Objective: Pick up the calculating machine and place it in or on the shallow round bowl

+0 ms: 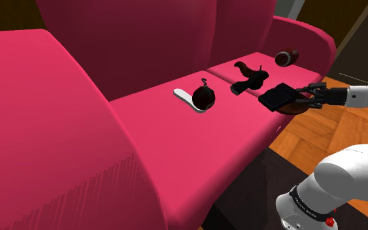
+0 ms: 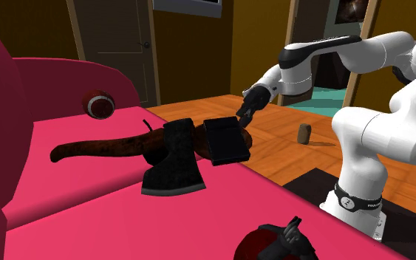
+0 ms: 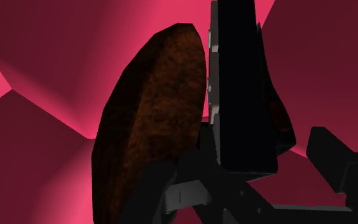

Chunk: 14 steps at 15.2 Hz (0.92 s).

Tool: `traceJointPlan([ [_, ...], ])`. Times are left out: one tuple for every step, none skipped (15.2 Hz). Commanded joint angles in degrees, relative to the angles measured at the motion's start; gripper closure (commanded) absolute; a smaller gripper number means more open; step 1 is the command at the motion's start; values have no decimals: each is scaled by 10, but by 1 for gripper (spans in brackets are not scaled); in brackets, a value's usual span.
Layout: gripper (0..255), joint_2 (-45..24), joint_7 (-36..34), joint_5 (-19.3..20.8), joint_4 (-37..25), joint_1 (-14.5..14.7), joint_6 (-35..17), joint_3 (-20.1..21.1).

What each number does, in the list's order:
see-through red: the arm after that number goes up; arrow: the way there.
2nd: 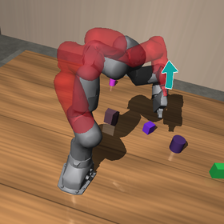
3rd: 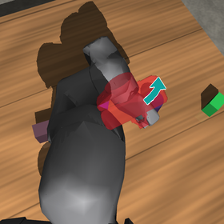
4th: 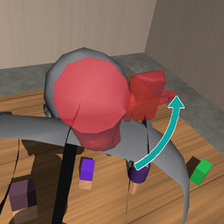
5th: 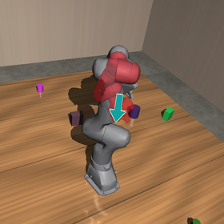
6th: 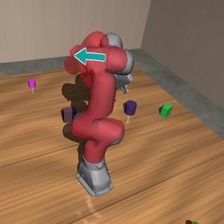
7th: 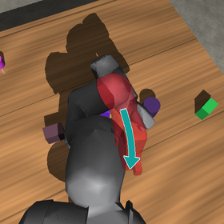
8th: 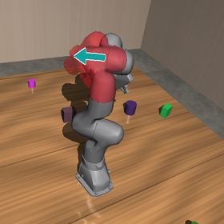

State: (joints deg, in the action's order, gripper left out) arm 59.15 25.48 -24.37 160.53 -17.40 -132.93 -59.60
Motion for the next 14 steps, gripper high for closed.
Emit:
traceJointPlan([
  [0,0,0,0,0,0,0,0],
  [0,0,0,0,0,0,0,0],
  [0,0,0,0,0,0,0,0],
  [0,0,0,0,0,0,0,0],
  [0,0,0,0,0,0,0,0],
  [0,5,-5,10,-8,-19,25,1],
  [0,9,-9,19,-17,-36,50,1],
  [0,13,-13,28,-27,-51,74,0],
  [0,16,-16,35,-36,-62,92,-2],
  [0,16,-16,35,-36,-62,92,-2],
  [0,16,-16,35,-36,-62,92,-2],
  [0,16,-16,35,-36,-62,92,-2],
  [0,16,-16,35,-36,-62,92,-2],
  [0,16,-16,35,-36,-62,92,-2],
])
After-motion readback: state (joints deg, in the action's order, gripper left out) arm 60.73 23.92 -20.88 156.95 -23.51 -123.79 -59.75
